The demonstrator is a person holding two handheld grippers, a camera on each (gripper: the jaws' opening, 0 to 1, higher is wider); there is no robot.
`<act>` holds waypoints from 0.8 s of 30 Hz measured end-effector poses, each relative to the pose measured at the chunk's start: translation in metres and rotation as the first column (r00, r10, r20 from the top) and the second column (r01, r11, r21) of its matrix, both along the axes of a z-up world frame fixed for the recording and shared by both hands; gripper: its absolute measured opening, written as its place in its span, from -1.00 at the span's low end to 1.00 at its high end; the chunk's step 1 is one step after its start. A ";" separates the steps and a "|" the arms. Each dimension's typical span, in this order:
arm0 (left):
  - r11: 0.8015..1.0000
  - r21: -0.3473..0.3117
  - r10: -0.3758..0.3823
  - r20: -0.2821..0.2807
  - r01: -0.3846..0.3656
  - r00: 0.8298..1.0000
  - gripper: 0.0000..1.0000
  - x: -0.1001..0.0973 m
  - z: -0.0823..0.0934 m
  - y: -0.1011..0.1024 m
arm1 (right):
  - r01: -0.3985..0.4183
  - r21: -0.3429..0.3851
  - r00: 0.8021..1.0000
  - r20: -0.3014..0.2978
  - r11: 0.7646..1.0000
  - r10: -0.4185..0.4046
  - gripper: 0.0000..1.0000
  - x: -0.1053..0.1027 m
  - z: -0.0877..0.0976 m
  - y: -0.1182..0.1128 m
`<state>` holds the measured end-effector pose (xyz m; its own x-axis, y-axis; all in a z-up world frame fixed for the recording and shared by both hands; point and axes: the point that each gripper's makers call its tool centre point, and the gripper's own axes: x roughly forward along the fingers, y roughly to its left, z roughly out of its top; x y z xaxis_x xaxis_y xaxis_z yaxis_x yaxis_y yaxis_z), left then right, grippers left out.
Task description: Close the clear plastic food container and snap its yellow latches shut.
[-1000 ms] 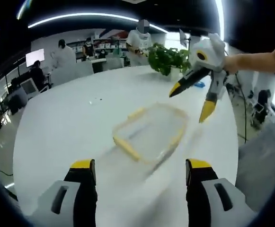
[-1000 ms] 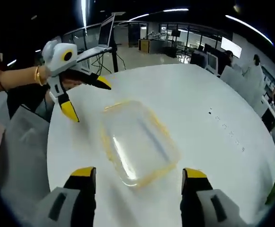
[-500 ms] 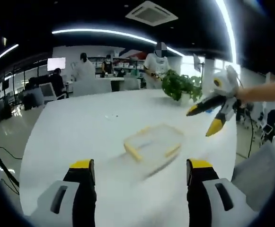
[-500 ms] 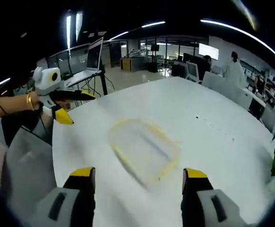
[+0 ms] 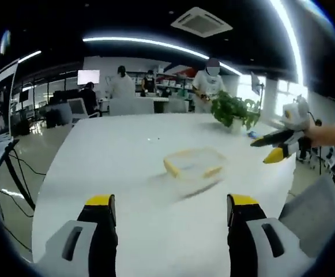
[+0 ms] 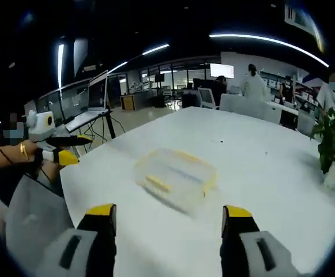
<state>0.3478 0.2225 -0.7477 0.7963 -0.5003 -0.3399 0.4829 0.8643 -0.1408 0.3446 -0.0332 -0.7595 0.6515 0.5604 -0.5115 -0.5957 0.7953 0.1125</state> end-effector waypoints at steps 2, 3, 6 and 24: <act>0.998 0.063 -0.003 -0.003 0.004 1.000 0.59 -0.005 -0.005 0.006 | 0.012 0.007 1.000 0.001 1.000 -0.012 0.47 -0.005 -0.001 -0.001; 0.995 0.100 -0.006 -0.008 0.006 1.000 0.59 -0.008 -0.008 0.009 | 0.012 0.008 1.000 -0.005 1.000 -0.012 0.48 -0.009 -0.004 -0.002; 0.997 0.079 0.000 -0.004 0.000 1.000 0.60 -0.012 -0.007 0.008 | 0.014 0.011 1.000 -0.009 1.000 -0.014 0.53 -0.016 -0.006 -0.002; 1.000 0.006 -0.007 -0.015 0.007 1.000 0.63 -0.026 -0.010 -0.002 | 0.051 0.039 0.999 -0.006 0.998 -0.051 0.59 -0.033 -0.007 -0.007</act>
<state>0.3218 0.2204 -0.7579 0.7875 -0.5038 -0.3550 0.4868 0.8617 -0.1430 0.3115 -0.0401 -0.7663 0.6769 0.5462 -0.4934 -0.5541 0.8194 0.1470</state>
